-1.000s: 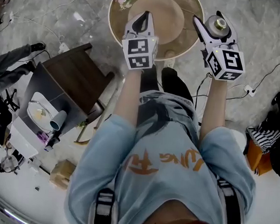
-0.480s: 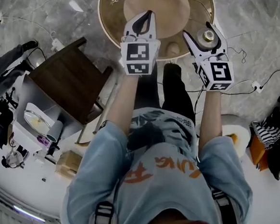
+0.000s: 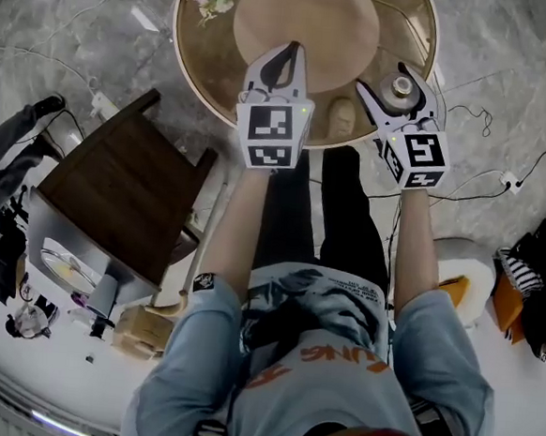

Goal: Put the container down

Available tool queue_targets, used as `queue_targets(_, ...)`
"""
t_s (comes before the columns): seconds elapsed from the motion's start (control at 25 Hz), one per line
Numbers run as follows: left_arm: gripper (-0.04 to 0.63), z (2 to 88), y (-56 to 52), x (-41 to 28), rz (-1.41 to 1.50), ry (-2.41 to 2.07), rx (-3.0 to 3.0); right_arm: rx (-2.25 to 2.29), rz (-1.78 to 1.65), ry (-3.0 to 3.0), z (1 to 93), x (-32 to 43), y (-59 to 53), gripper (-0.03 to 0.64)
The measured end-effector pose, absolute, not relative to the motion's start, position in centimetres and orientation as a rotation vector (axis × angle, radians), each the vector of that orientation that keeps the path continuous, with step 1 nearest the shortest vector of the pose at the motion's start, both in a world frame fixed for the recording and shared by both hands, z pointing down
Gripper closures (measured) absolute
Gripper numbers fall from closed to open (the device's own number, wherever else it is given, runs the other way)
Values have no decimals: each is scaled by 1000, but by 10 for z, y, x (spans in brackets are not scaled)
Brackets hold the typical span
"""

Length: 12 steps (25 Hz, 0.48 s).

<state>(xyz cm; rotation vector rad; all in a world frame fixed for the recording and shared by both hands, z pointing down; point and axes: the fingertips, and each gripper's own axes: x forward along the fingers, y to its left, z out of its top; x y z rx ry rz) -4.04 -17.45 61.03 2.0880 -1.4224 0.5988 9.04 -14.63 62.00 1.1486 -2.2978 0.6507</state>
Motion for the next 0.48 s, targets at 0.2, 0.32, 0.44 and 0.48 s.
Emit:
queue_targets(0.2, 569, 655, -174, -38, 639, -1404, 2072, 1163, 694, -2276, 667, 89, -145, 258)
queue_targets(0.32, 569, 669, -185, -36, 634, -1404, 2068, 1147, 680, -2267, 688, 84, -158, 258)
queue_targets(0.44, 569, 670, -195, -32, 613, -1394, 2062, 1128, 650, -2261, 690, 78, -174, 258)
queue_targets(0.48, 569, 672, -199, -32, 611, -1390, 2063, 1133, 642, -2264, 691, 75, -181, 258)
